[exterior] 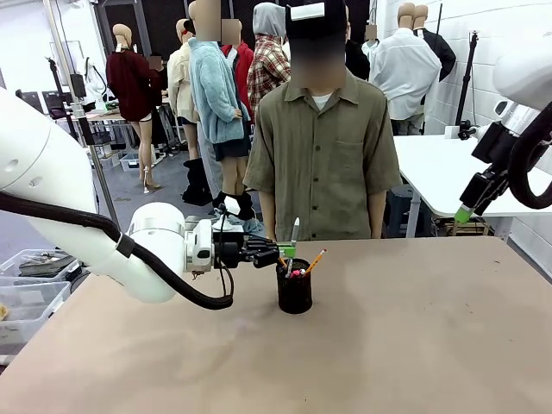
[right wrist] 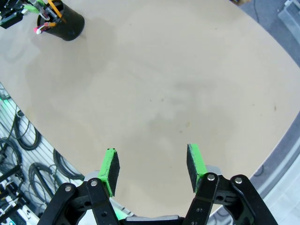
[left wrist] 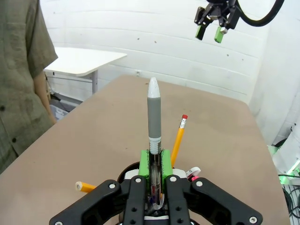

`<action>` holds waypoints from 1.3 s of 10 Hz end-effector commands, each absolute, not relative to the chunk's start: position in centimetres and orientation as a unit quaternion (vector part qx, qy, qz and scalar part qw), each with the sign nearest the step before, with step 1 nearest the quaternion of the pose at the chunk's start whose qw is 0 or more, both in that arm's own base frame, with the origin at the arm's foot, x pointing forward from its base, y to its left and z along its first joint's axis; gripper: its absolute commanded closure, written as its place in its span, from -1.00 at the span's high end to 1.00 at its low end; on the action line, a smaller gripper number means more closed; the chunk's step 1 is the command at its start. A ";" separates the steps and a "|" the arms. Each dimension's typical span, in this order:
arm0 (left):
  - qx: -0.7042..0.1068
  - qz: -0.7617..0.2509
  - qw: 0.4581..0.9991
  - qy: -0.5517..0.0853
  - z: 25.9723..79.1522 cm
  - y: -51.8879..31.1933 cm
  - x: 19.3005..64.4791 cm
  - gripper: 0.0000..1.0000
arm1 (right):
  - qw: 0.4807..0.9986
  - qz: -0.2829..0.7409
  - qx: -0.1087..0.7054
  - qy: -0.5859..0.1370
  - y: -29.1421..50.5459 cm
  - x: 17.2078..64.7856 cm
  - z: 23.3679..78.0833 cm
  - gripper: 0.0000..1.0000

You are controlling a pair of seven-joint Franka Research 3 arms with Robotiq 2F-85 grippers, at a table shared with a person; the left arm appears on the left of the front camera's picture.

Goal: Place the pens into the pen holder.
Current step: Pick up a writing instrument from the table and place it into the Pen holder.

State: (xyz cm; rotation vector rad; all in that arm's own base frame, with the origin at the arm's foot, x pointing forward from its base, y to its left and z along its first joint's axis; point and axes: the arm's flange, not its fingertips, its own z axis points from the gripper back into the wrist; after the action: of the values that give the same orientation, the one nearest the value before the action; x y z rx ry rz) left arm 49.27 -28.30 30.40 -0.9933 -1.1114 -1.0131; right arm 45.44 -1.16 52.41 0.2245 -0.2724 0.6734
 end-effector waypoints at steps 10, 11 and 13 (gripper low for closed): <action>-0.308 -0.479 0.648 -0.506 39.4 -24.4 46.1 0.32 | 0.930 0.323 0.106 -0.137 -1.0 45.3 52.1 0.45; -0.290 -0.481 0.667 -0.490 41.3 -22.9 45.9 0.32 | 0.930 0.323 0.106 -0.137 -1.0 45.3 52.1 0.45; -0.258 -0.480 0.718 -0.433 44.3 -19.9 45.4 0.32 | 0.930 0.323 0.106 -0.137 -1.0 45.3 52.1 0.45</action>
State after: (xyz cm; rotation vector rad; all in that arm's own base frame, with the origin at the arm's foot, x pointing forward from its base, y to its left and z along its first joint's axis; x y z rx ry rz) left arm 45.94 -20.85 42.82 -0.5824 -1.0662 -1.0706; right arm 45.45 -1.20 52.39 0.2248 -0.2724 0.6727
